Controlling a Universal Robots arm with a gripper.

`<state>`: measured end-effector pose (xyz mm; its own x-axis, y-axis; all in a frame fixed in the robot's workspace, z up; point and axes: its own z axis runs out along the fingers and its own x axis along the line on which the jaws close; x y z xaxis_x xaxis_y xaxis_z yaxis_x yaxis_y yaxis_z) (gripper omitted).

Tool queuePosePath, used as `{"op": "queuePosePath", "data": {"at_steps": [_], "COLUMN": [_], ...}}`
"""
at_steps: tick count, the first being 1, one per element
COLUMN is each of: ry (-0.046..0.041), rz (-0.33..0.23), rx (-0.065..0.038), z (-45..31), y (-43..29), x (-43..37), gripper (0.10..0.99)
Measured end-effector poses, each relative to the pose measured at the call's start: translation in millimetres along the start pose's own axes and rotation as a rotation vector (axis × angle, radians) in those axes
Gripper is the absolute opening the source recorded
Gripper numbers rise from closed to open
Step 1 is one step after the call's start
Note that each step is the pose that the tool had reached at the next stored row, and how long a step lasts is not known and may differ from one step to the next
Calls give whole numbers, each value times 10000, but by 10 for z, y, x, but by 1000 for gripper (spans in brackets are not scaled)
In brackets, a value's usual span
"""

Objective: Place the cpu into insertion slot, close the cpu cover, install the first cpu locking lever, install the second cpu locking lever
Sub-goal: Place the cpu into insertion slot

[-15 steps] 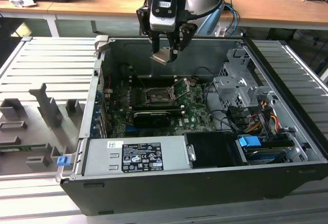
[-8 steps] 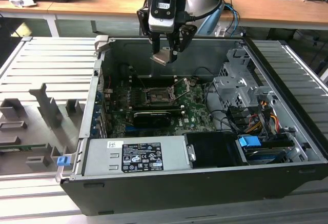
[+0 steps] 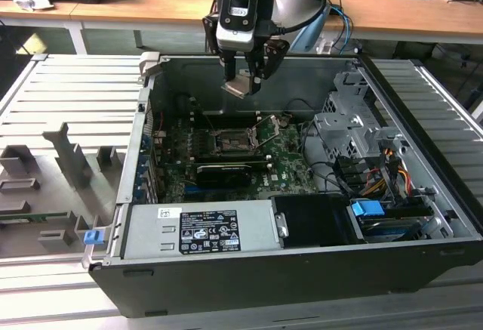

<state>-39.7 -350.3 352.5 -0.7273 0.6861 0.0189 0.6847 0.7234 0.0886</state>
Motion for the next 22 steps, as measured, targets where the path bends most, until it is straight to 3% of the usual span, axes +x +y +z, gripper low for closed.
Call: {"op": "queuePosePath", "data": {"at_steps": [7,22], "ry": [-60,-127], "rz": [676,1426], "rx": [-14,-28], "z": [10,19], "y": [-1,-2], "x": [0,0], "gripper": [529,529]}}
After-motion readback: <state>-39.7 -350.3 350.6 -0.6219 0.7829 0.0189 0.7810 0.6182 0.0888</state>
